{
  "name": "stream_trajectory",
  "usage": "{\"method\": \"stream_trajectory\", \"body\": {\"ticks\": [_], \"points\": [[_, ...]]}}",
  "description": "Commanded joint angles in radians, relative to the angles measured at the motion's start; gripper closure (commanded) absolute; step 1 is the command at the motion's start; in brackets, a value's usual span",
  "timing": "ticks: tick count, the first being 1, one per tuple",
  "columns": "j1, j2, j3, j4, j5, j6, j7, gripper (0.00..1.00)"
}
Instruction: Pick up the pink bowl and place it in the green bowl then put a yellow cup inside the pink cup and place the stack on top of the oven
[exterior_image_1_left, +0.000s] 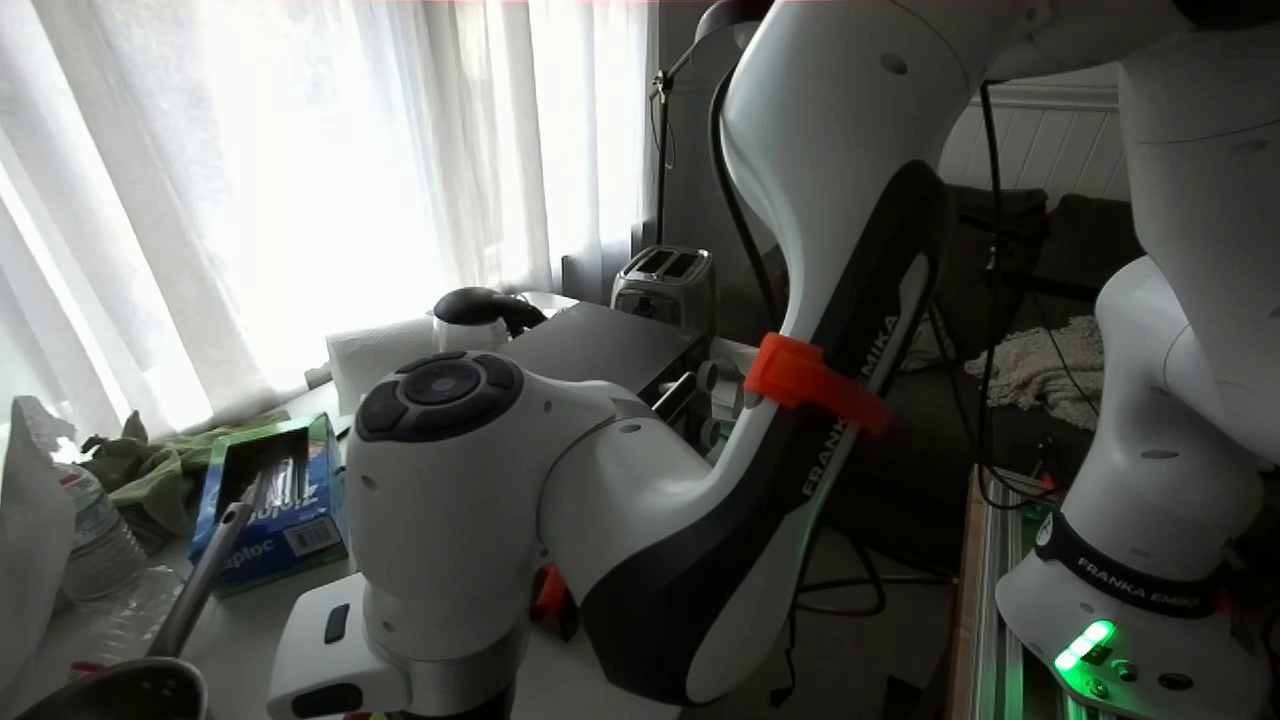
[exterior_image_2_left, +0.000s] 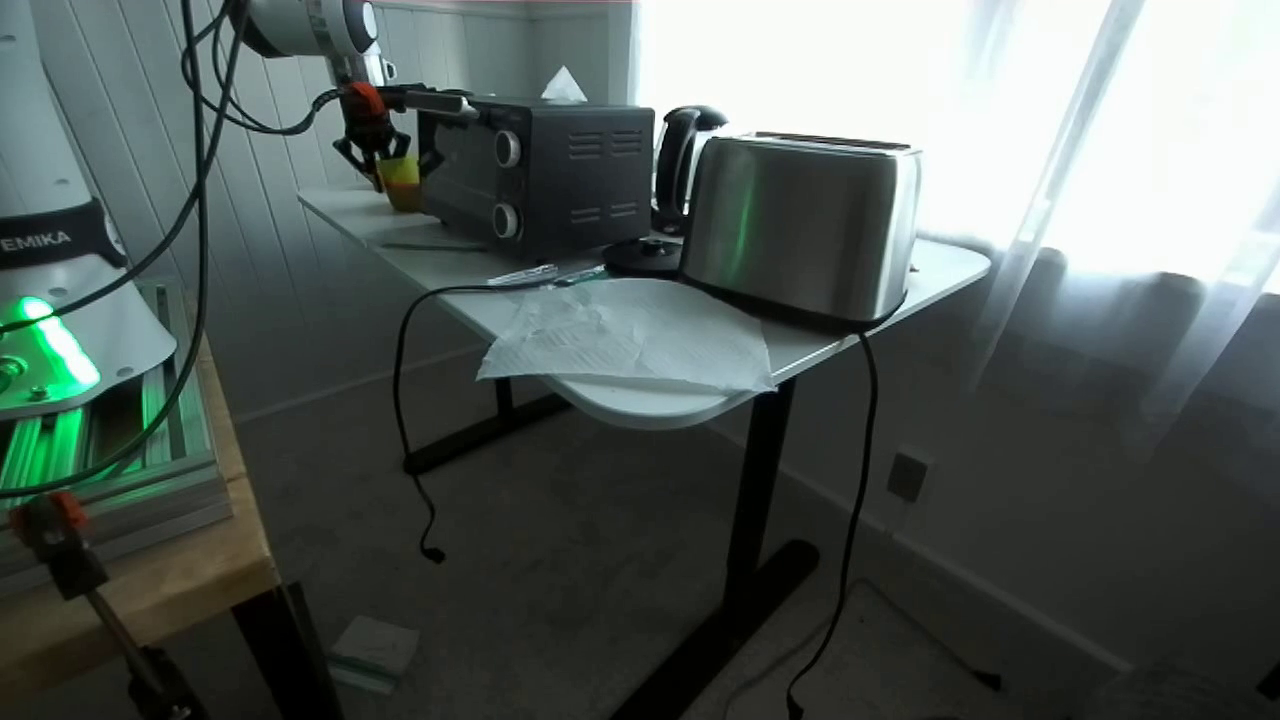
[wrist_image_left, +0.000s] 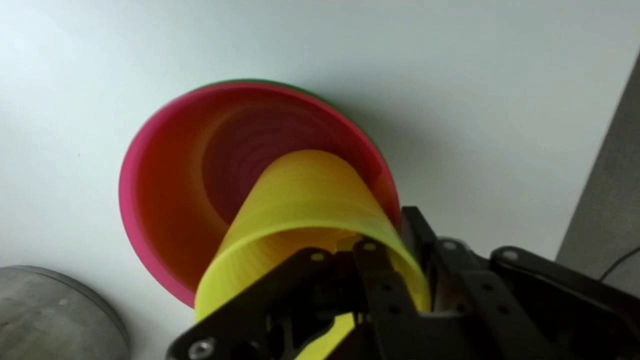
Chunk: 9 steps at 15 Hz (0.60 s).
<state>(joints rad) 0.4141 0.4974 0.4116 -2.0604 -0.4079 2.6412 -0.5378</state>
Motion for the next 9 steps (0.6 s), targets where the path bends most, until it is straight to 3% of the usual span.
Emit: {"method": "stream_trajectory", "body": {"ticks": [1,9], "points": [[-0.001,0.007,0.001,-0.003,0.019,0.005,0.013,1.0],[-0.026,-0.126,0.014,-0.054,0.027,0.01,0.018,0.98]]}}
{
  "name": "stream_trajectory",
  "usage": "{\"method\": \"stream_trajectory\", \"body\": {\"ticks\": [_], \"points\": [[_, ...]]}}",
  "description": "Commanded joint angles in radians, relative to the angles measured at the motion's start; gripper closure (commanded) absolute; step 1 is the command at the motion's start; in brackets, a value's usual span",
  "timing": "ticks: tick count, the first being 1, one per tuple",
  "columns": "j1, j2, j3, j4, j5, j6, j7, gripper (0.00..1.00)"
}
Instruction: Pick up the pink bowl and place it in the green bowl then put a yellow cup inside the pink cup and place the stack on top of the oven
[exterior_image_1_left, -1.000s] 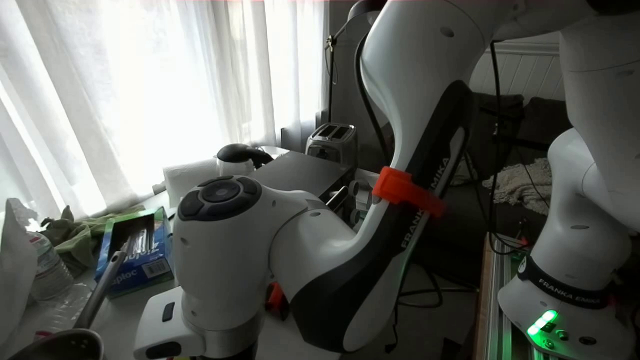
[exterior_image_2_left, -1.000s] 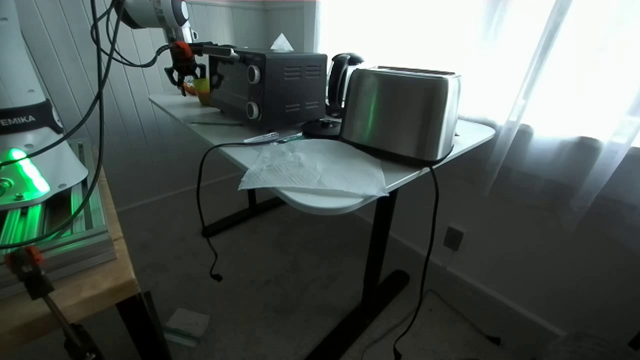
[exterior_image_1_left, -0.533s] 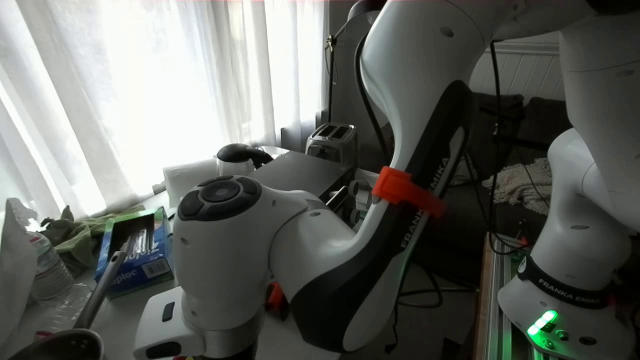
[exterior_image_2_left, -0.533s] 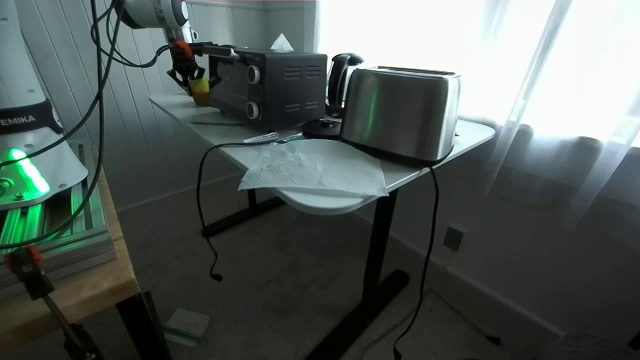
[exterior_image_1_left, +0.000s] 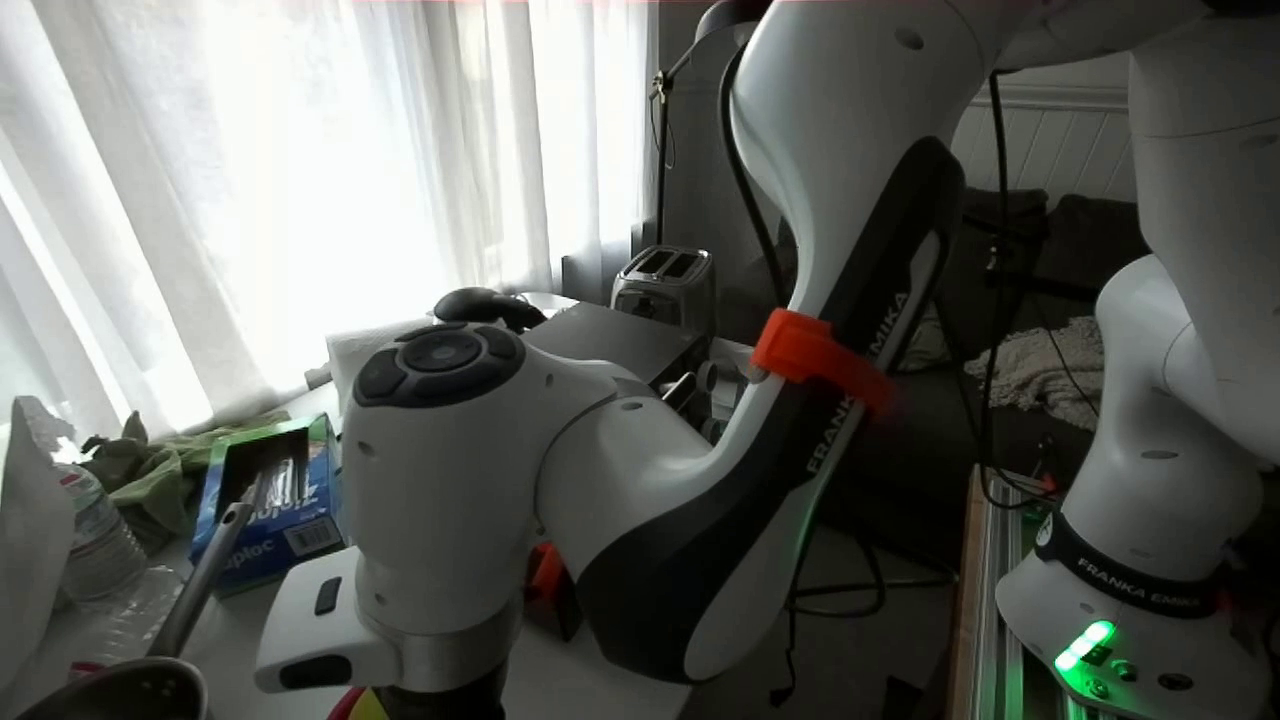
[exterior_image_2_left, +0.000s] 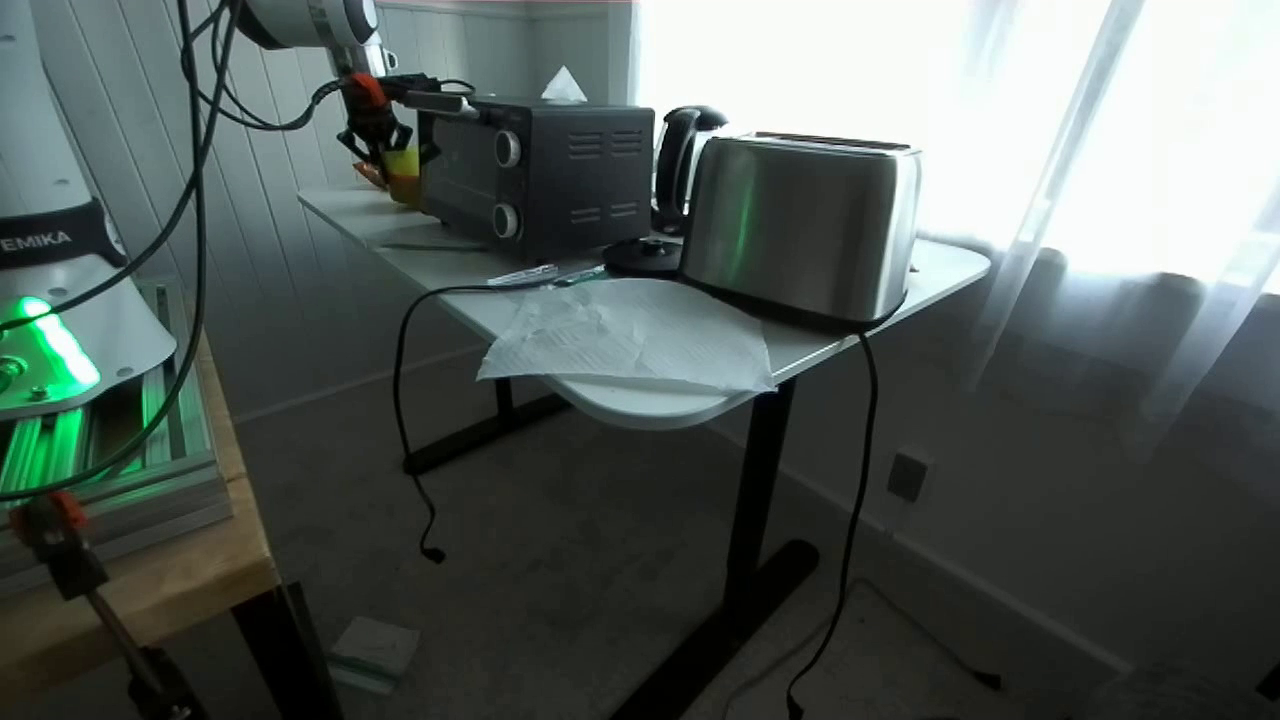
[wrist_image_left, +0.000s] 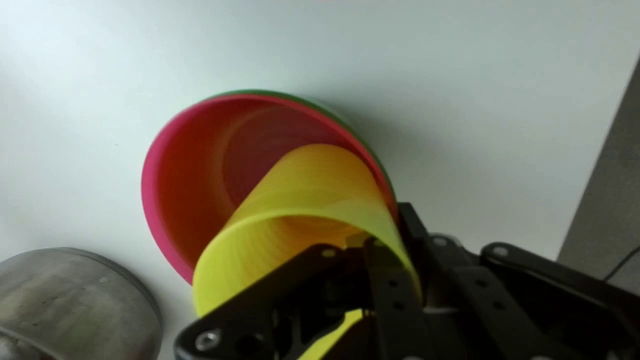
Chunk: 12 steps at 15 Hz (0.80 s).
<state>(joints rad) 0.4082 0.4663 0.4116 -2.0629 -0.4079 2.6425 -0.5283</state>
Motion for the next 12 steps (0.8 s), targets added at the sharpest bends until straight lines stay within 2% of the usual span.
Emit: {"method": "stream_trajectory", "body": {"ticks": [1,7,12], "points": [[-0.02,-0.122,0.007,-0.058,0.022,-0.006,0.016,0.98],[-0.06,-0.323,0.007,-0.122,0.053,-0.012,0.009,0.98],[-0.06,-0.522,-0.041,-0.177,0.047,-0.122,0.168,0.98]]}}
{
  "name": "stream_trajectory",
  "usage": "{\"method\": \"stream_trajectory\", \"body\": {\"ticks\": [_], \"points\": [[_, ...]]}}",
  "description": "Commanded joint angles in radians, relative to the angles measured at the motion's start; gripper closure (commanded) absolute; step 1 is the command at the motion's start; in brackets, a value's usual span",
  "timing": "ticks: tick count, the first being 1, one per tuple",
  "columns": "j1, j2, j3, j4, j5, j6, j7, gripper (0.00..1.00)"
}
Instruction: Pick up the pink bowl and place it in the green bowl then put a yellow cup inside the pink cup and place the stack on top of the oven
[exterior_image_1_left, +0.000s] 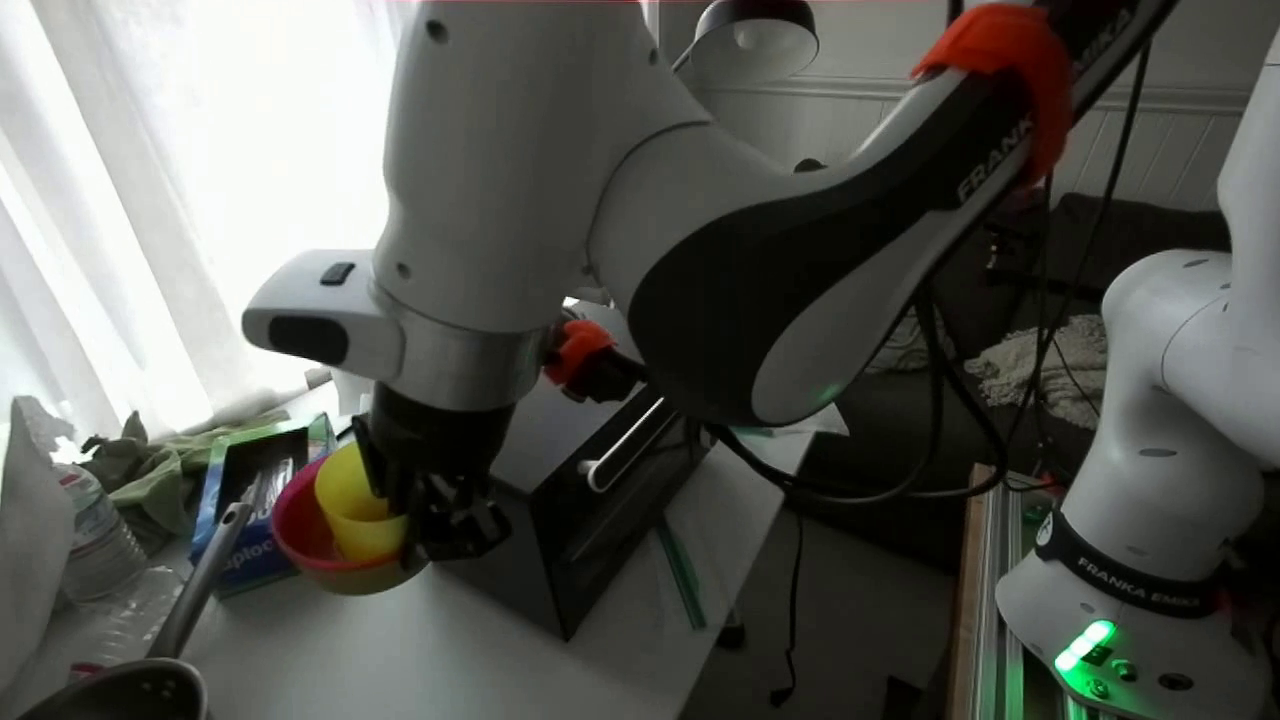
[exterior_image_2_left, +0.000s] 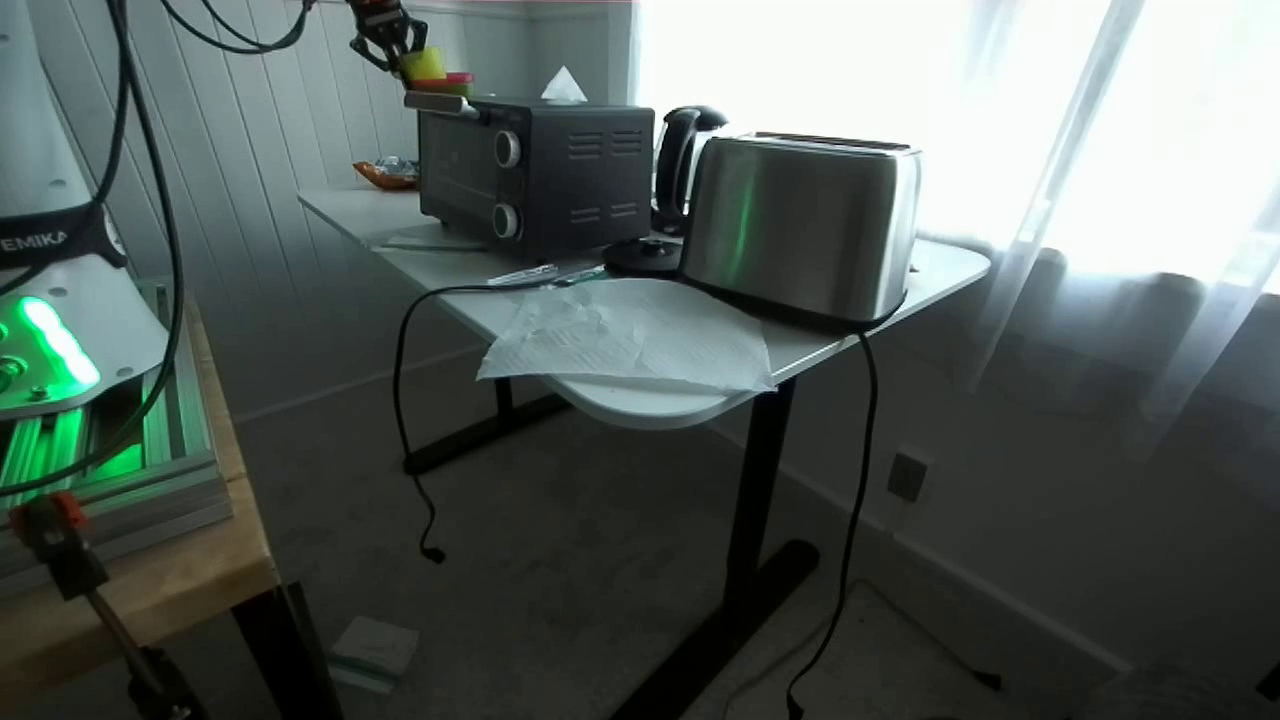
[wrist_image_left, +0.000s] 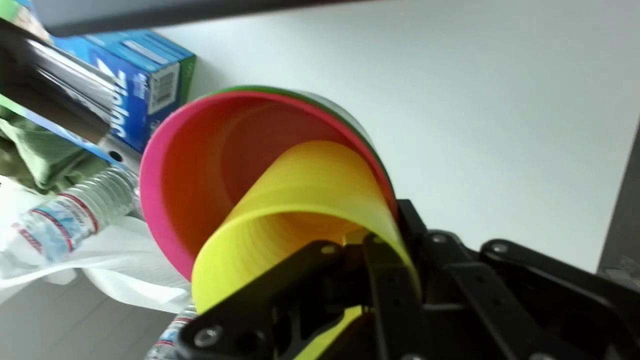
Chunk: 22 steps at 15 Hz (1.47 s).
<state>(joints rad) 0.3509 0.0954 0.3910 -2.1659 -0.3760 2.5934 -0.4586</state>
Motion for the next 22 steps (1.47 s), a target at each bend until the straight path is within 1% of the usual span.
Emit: {"method": "stream_trajectory", "body": {"ticks": [1,5,8,12,16,20,21,22], "points": [[-0.005,-0.182,-0.027,-0.079,0.016,-0.113,0.134,0.98],[-0.015,-0.259,-0.041,-0.062,0.027,-0.295,0.268,0.98],[-0.023,-0.27,-0.054,-0.051,0.049,-0.363,0.324,0.98],[-0.04,-0.25,-0.083,-0.043,0.098,-0.372,0.327,0.98],[-0.055,-0.231,-0.108,-0.049,0.135,-0.335,0.308,0.98],[-0.06,-0.208,-0.118,-0.054,0.158,-0.318,0.306,0.98],[-0.061,-0.205,-0.12,-0.057,0.161,-0.308,0.304,0.66],[-0.061,-0.207,-0.122,-0.062,0.168,-0.298,0.298,0.65]]}}
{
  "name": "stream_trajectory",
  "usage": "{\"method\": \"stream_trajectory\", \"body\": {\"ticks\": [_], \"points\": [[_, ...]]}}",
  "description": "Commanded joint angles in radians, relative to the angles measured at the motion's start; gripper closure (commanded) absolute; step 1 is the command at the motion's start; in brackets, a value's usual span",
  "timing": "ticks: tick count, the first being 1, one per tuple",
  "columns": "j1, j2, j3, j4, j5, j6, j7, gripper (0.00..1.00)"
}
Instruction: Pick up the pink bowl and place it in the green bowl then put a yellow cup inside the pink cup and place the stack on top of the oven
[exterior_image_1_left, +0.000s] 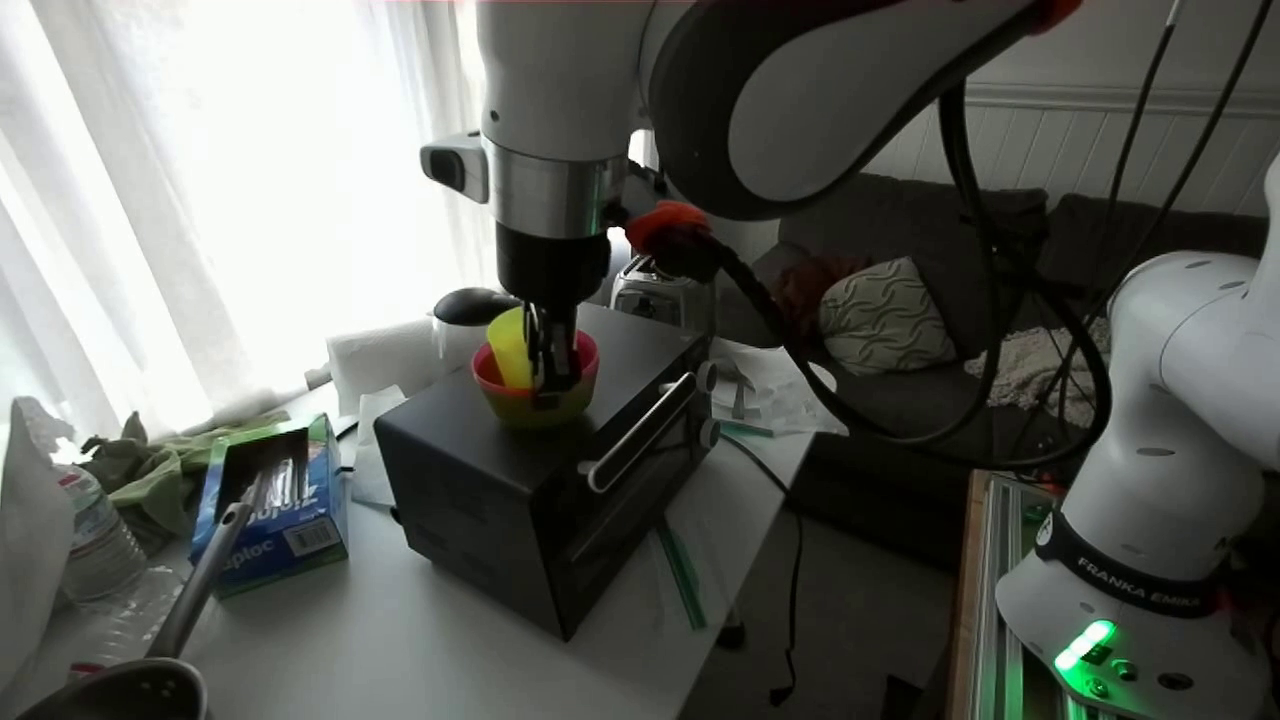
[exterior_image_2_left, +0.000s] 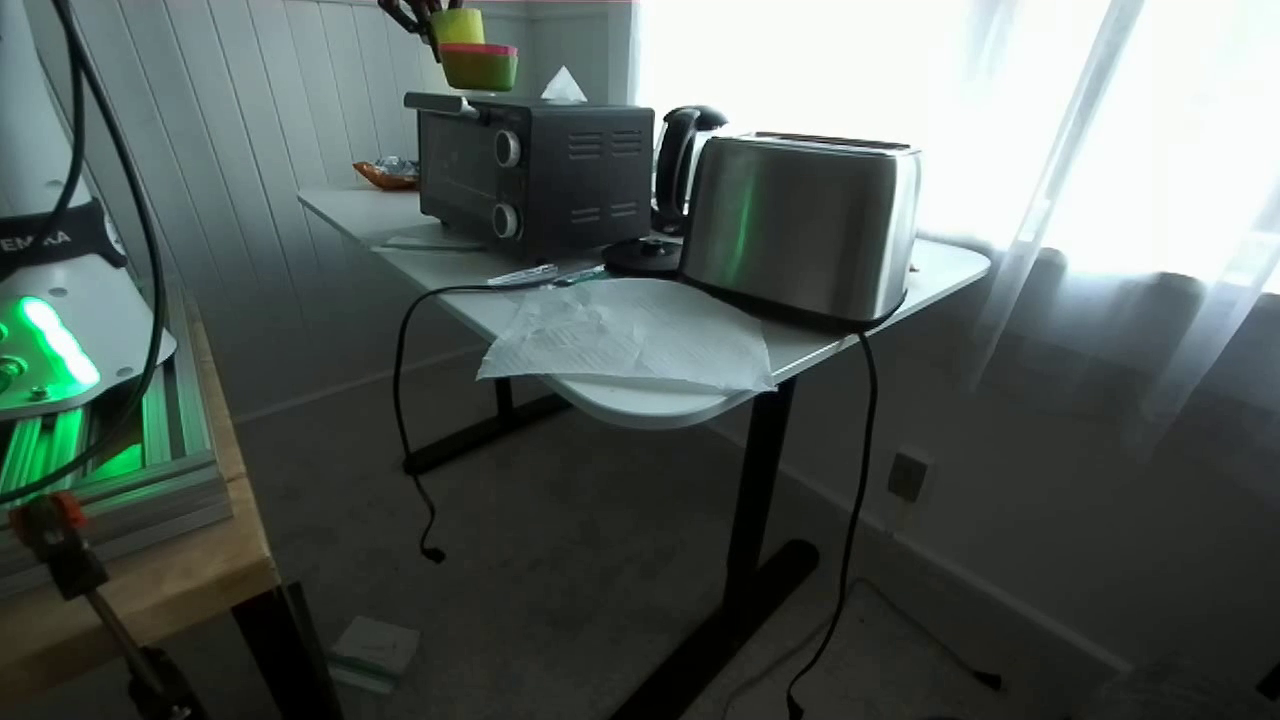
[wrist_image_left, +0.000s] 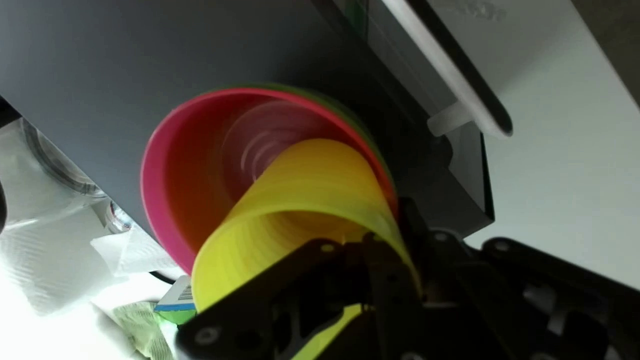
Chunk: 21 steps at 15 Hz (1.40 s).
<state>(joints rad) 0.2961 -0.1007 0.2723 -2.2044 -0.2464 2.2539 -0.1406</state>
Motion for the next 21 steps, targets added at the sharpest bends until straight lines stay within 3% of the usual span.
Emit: {"method": "stream_trajectory", "body": {"ticks": [1,9,16,17,21], "points": [[-0.006,-0.018,-0.002,-0.027,0.034,0.047,-0.012,0.6],[0.0,-0.199,0.004,-0.074,0.046,-0.013,0.046,0.04],[0.009,-0.399,0.03,-0.086,0.053,-0.114,0.172,0.0],[-0.006,-0.321,0.029,-0.042,0.025,-0.098,0.146,0.0],[0.0,-0.377,0.036,-0.063,0.033,-0.111,0.157,0.0]]}}
